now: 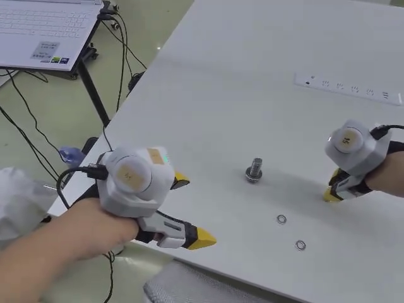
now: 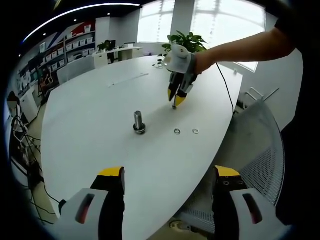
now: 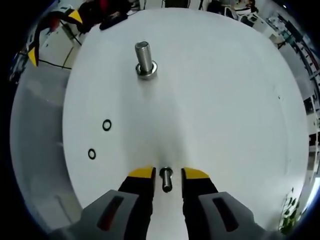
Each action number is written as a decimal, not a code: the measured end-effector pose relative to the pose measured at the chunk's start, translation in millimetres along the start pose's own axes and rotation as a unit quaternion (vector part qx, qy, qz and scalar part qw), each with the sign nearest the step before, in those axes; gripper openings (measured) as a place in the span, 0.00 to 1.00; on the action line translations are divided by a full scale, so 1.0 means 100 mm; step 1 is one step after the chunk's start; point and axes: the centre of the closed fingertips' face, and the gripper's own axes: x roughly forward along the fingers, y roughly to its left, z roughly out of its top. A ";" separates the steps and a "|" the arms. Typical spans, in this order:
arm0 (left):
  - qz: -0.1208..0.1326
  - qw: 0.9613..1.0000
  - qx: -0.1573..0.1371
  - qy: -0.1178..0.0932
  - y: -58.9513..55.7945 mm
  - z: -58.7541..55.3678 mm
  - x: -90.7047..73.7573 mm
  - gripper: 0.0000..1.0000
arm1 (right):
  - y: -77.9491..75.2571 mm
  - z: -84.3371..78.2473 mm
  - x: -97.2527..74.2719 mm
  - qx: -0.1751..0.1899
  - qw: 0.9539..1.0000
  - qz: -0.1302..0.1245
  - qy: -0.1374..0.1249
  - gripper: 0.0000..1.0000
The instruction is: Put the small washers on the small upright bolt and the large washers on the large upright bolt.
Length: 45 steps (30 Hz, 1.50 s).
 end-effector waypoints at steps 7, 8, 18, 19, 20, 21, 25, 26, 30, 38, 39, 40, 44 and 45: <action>0.002 1.000 0.003 -0.004 0.01 0.04 -0.02 0.71 | 0.07 0.17 -0.09 -0.014 1.000 0.003 -0.013 0.24; 0.003 1.000 0.003 -0.005 0.01 0.04 -0.03 0.71 | 0.08 0.19 -0.10 -0.016 1.000 0.003 -0.014 0.25; 0.003 1.000 0.004 -0.009 -0.02 0.06 -0.04 0.72 | 0.26 0.43 -0.15 -0.038 0.999 0.014 -0.033 0.27; 0.003 1.000 0.004 -0.010 -0.02 0.07 -0.05 0.72 | 0.30 0.46 -0.15 -0.045 0.998 0.017 -0.037 0.27; 0.004 1.000 0.005 -0.012 -0.01 0.07 -0.05 0.72 | 0.32 0.48 -0.15 -0.048 0.998 0.015 -0.037 0.27; 0.004 1.000 0.005 -0.012 -0.01 0.08 -0.05 0.72 | 0.34 0.50 -0.15 -0.050 0.998 0.015 -0.038 0.27; 0.003 1.000 0.006 -0.018 -0.02 0.12 -0.07 0.73 | 0.44 0.57 -0.15 -0.063 0.997 0.021 -0.044 0.28; 0.003 1.000 0.007 -0.018 -0.02 0.13 -0.07 0.73 | 0.46 0.58 -0.15 -0.065 0.997 0.022 -0.046 0.28; 0.002 1.000 0.010 -0.018 -0.05 0.13 -0.08 0.72 | 0.55 0.63 -0.12 -0.078 0.995 0.030 -0.051 0.28; 0.002 1.000 0.014 -0.017 -0.07 0.13 -0.09 0.72 | 0.70 0.70 -0.02 -0.096 0.993 0.042 -0.059 0.30; 0.002 1.000 0.015 -0.017 -0.07 0.13 -0.09 0.72 | 0.72 0.70 0.00 -0.099 0.992 0.045 -0.059 0.30; 0.001 1.000 0.017 -0.017 -0.08 0.13 -0.09 0.72 | 0.75 0.71 0.02 -0.101 0.992 0.047 -0.058 0.30; 0.000 1.000 0.016 -0.021 -0.08 0.15 -0.09 0.72 | 0.81 0.66 0.12 -0.106 0.992 0.053 -0.054 0.30; -0.001 1.000 0.017 -0.021 -0.09 0.16 -0.08 0.72 | 0.82 0.65 0.14 -0.106 0.991 0.055 -0.055 0.30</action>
